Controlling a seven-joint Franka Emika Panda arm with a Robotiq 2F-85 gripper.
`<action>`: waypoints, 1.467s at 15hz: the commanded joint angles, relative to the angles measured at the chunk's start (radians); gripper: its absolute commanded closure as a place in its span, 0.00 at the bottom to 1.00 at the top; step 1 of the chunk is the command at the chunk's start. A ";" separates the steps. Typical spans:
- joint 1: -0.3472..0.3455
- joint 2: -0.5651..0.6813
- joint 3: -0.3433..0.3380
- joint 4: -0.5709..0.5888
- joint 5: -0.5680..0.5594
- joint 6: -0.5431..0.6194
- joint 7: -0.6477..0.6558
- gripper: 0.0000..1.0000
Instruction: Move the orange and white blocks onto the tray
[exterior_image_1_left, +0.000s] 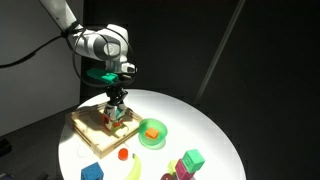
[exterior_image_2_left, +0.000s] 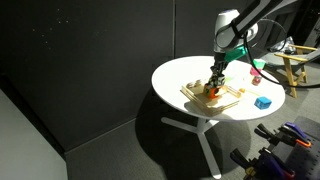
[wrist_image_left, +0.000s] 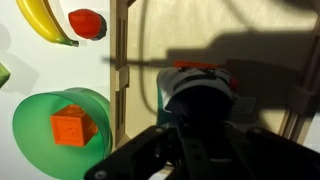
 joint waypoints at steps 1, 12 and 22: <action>-0.001 -0.003 0.000 0.003 0.011 0.001 0.025 0.94; 0.004 0.019 0.001 0.038 0.015 -0.012 0.060 0.94; 0.009 0.047 -0.003 0.062 0.010 -0.013 0.084 0.45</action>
